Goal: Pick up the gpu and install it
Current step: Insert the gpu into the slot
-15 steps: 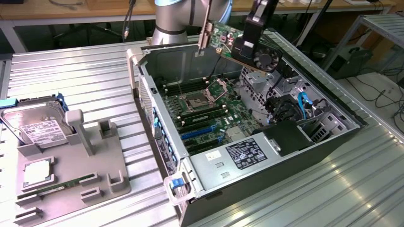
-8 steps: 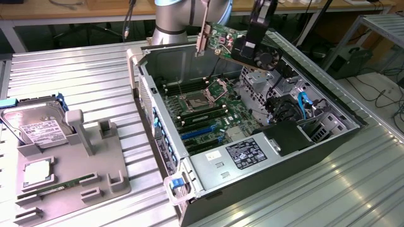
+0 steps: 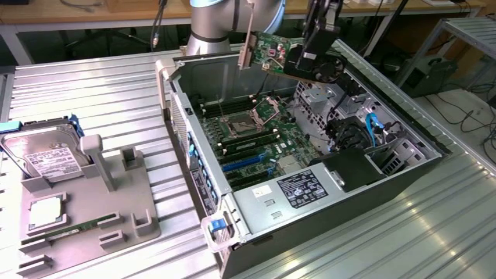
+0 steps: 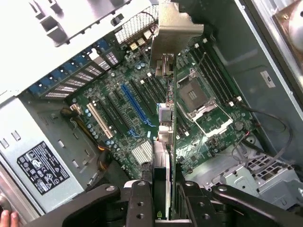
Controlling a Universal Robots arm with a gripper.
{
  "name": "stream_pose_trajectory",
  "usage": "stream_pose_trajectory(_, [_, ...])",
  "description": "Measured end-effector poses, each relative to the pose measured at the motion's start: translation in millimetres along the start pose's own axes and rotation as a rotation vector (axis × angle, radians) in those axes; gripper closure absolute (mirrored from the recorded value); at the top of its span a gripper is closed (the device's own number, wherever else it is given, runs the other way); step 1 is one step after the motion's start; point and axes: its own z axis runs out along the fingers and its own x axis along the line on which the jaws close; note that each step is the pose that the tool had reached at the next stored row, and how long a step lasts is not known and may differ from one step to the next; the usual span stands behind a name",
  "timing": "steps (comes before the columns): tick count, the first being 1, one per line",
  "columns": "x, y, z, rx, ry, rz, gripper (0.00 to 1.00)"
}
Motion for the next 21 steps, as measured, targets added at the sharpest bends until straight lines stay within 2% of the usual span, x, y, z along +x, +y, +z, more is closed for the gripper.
stream_pose_trajectory(21, [0.1,0.1,0.0,-0.0082,-0.0001,-0.346,0.73])
